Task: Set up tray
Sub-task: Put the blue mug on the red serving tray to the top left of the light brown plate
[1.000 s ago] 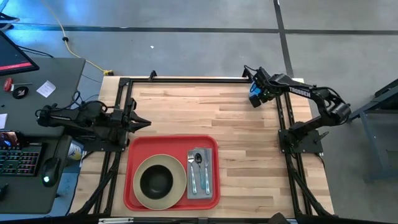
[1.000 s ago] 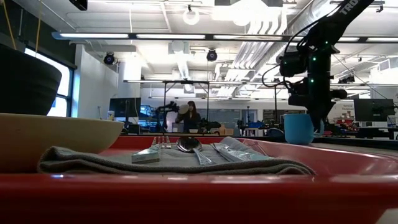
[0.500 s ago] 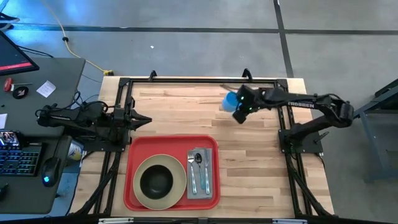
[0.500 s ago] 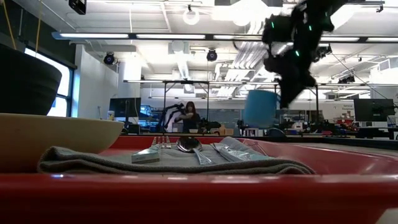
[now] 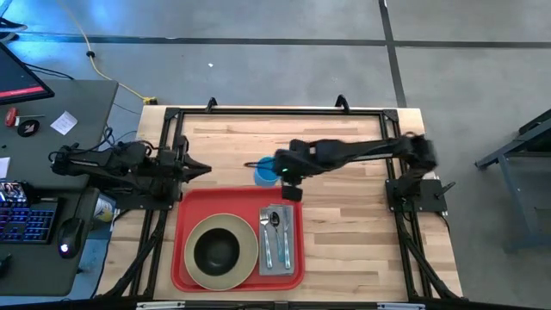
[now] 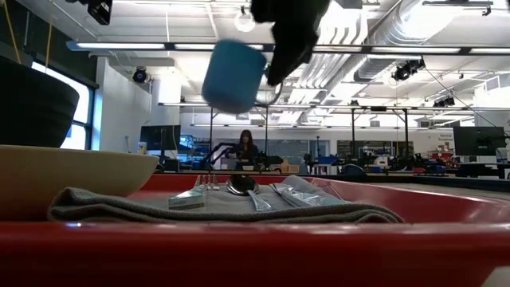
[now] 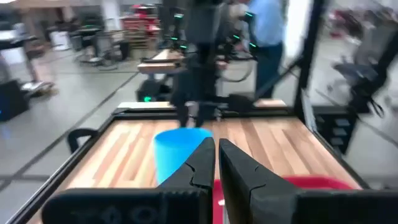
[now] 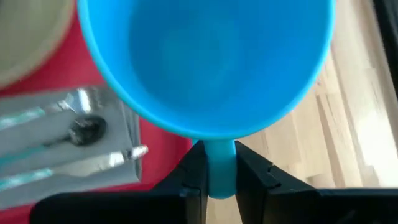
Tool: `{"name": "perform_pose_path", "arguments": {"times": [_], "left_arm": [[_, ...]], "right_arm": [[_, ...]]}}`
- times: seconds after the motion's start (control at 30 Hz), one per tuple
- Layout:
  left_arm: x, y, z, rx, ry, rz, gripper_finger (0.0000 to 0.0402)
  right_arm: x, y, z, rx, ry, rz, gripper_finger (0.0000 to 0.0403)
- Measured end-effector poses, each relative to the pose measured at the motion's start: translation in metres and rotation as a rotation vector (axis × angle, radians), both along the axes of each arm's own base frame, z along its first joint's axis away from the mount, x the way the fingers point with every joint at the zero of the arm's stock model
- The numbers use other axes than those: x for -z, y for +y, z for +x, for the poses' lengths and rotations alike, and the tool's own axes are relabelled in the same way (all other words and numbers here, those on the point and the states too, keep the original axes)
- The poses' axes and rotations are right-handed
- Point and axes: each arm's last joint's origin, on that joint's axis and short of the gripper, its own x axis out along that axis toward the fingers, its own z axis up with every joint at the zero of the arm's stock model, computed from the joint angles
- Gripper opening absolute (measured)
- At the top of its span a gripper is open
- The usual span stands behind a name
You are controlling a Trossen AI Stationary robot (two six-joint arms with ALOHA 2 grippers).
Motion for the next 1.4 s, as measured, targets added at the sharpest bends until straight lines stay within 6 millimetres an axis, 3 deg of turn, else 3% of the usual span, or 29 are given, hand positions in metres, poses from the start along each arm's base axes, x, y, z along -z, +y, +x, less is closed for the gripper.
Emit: {"name": "perform_pose_path", "arguments": {"times": [0.17,0.27,0.47,0.57,0.67,0.8,1.0,1.2,1.4], "left_arm": [[0.01,-0.004,0.01,0.093,0.082,0.142,0.0056],[0.016,-0.006,0.023,0.102,0.147,0.219,0.0056],[0.032,-0.01,0.061,0.03,0.349,0.306,0.0056],[0.023,-0.014,0.079,0.013,0.377,0.335,0.0059],[0.01,-0.02,0.097,-0.004,0.434,0.378,0.0085],[-0.005,-0.033,0.124,0.018,0.575,0.447,0.0151],[-0.006,-0.06,0.164,0.121,0.798,0.618,0.0222],[-0.013,-0.069,0.188,0.161,0.849,0.68,0.0204],[-0.022,-0.07,0.191,0.196,0.826,0.708,0.0163]], "right_arm": [[0.009,-0.001,0.03,-0.057,0.151,-0.023,0.0039],[0.002,-0.003,0.039,-0.098,0.142,-0.035,0.0039],[-0.015,-0.004,0.04,-0.172,0.1,-0.005,0.0042],[-0.01,-0.002,0.036,-0.22,0.145,0.05,0.0043],[-0.002,0.0,0.032,-0.237,0.202,0.083,0.004],[0.0,0.006,0.026,-0.252,0.262,0.085,0.0041],[-0.008,0.014,0.021,-0.316,0.246,0.121,0.0045],[-0.019,0.025,0.016,-0.364,0.21,0.142,0.0039],[-0.024,0.041,0.013,-0.396,0.185,0.124,0.0057]]}}
